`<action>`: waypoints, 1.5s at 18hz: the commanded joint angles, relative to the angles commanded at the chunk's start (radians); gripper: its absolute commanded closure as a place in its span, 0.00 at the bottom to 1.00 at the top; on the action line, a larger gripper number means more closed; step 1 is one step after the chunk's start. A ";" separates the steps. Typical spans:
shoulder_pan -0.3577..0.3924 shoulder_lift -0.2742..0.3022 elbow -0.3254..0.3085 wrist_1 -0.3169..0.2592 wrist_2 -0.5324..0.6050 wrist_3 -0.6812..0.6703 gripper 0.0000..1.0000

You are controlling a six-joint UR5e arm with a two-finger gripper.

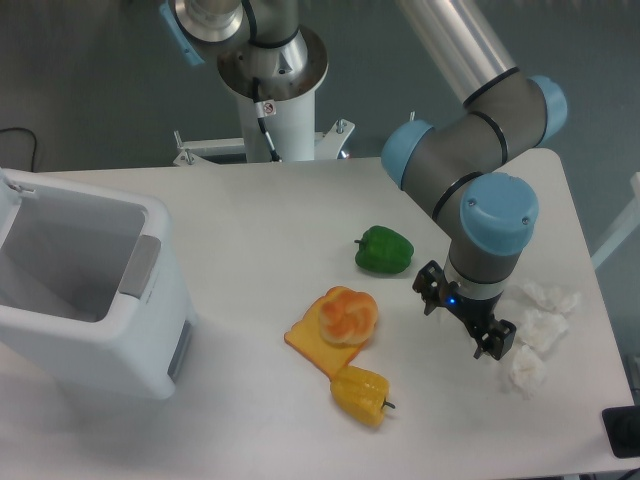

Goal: Close the trash can
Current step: 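Raise the gripper from beside the tissues toward the green pepper, then swing the gripper up and over toward the trash can lid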

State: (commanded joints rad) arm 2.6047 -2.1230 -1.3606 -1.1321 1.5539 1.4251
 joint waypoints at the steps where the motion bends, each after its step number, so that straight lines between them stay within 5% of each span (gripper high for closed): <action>1: -0.002 0.000 -0.002 0.000 0.000 0.000 0.00; 8: -0.028 0.018 -0.026 0.008 0.087 -0.011 0.00; 18: -0.032 0.193 -0.209 0.020 0.100 -0.032 0.00; 24: -0.077 0.276 -0.273 -0.001 0.101 -0.173 0.00; 27: -0.126 0.304 -0.276 -0.069 0.100 -0.257 0.00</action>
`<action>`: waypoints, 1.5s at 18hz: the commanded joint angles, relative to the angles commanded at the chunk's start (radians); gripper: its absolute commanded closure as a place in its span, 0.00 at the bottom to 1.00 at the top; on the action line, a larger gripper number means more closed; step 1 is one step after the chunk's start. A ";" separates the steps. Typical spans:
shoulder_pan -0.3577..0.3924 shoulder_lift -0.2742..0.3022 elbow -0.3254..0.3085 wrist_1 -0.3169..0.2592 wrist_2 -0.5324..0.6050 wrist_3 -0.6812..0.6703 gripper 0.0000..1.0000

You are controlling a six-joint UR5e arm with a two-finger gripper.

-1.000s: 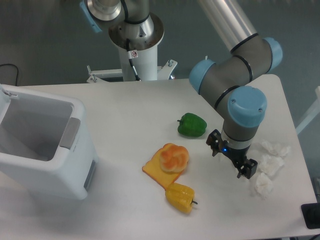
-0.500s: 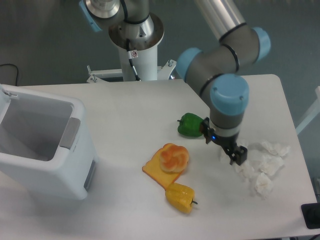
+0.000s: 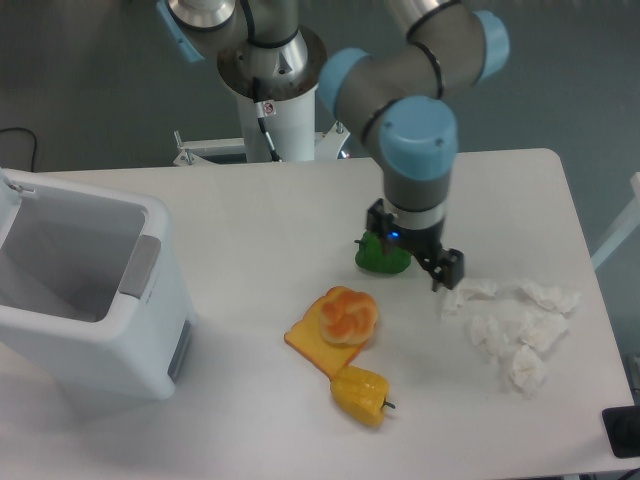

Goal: Close the trash can
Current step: 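Swing the gripper up and over toward the trash can lid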

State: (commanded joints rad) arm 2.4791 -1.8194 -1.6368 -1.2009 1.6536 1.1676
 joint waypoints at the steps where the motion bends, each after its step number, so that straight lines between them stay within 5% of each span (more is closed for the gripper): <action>1: -0.018 0.012 0.000 -0.017 -0.003 -0.020 0.00; 7: -0.086 0.132 -0.020 -0.158 -0.043 -0.077 0.00; 16: -0.213 0.230 -0.060 -0.169 -0.196 -0.321 0.00; 23: -0.279 0.345 -0.061 -0.287 -0.299 -0.401 0.00; 27: -0.327 0.353 -0.060 -0.279 -0.360 -0.512 0.00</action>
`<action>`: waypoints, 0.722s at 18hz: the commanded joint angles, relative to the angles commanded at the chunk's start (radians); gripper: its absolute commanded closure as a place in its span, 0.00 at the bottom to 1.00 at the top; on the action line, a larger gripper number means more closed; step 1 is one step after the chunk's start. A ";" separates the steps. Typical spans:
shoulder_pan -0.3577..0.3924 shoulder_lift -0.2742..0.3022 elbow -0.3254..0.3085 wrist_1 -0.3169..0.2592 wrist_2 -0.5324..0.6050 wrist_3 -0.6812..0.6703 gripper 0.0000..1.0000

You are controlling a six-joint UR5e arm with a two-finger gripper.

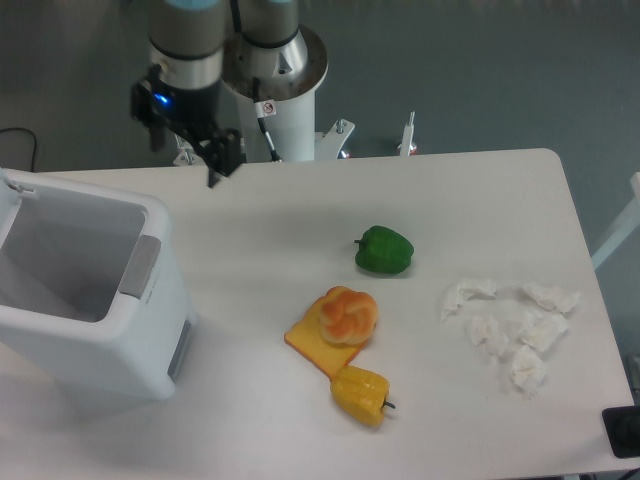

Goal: Close the trash can
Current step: 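Swing the gripper up and over toward the trash can lid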

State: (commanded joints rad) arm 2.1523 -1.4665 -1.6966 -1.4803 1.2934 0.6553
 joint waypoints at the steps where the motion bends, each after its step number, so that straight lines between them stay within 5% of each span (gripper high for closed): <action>1: -0.012 0.000 0.008 0.008 -0.031 -0.028 0.00; 6: -0.063 0.014 0.072 0.023 -0.129 -0.164 0.00; 13: -0.098 -0.040 0.199 0.022 -0.218 -0.325 0.00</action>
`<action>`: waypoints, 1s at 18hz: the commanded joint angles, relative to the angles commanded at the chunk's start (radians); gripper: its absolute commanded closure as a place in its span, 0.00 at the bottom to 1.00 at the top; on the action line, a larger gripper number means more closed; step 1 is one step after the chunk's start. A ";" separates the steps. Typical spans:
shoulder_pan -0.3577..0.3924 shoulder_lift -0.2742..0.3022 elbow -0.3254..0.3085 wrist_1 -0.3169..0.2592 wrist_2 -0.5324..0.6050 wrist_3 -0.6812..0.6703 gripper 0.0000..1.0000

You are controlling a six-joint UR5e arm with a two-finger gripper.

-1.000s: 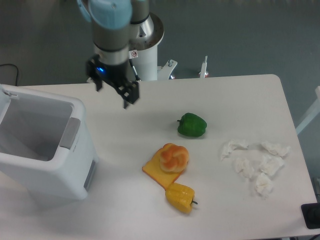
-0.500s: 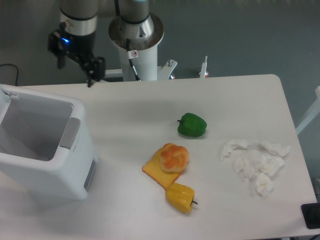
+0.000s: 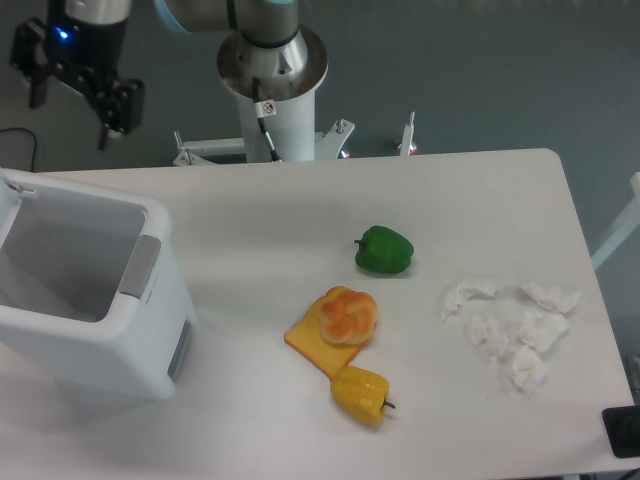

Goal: Close the trash can

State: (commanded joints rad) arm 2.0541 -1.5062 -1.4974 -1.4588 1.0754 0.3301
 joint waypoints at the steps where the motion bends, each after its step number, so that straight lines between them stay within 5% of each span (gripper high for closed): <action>1: -0.015 -0.011 0.017 0.000 -0.002 -0.022 0.00; 13: -0.095 -0.034 0.045 0.130 -0.020 -0.164 0.00; 18: -0.109 -0.081 0.095 0.140 -0.017 -0.216 0.00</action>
State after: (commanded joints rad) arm 1.9451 -1.5876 -1.4022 -1.3192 1.0584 0.1136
